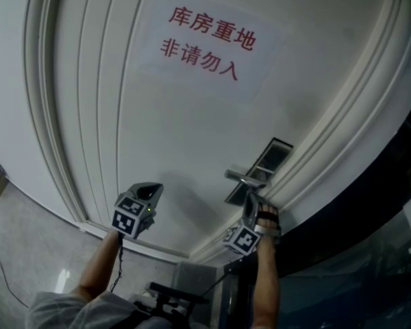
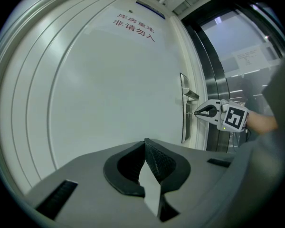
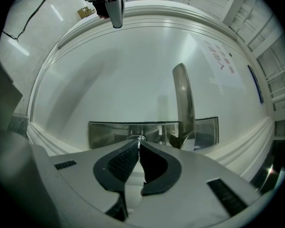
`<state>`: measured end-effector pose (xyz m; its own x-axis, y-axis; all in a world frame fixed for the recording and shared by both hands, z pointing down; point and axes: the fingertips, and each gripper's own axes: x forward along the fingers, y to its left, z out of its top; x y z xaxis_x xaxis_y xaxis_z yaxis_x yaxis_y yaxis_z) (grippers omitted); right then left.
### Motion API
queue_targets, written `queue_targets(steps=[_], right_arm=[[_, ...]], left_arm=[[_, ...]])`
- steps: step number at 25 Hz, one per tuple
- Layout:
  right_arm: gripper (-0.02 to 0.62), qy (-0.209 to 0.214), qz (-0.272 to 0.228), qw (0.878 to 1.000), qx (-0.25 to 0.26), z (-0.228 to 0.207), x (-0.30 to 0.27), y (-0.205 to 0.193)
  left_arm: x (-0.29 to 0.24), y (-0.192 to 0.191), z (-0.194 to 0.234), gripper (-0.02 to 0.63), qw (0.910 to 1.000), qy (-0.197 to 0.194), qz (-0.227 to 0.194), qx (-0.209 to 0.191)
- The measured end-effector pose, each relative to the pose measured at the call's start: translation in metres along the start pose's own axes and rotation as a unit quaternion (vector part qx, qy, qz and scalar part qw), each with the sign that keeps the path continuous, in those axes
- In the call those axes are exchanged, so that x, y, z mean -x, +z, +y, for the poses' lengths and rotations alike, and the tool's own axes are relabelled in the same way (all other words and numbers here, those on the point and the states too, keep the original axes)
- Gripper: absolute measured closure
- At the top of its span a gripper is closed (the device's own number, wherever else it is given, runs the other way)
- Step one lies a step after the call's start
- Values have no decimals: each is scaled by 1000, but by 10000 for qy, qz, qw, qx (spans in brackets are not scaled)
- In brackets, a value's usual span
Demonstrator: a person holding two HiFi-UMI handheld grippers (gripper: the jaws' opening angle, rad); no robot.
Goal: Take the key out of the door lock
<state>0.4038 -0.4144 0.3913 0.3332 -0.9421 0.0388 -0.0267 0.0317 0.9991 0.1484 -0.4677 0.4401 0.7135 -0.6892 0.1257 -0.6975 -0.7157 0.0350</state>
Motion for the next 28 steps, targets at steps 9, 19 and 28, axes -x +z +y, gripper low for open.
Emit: queue_targets(steps=[9,19,28], right_arm=[[574,24,47,10000,0,2,-1,-2],[574,-8,44,10000,-69,1,2,0],[574,36,40,9999,-103,4,7,0]], left_arm=[[0,1,-3,599,10000,-39,-2,-19],[5,2,0,598,10000,-33,0,-53],[11,0,0,598,10000,-53,-7,-41]])
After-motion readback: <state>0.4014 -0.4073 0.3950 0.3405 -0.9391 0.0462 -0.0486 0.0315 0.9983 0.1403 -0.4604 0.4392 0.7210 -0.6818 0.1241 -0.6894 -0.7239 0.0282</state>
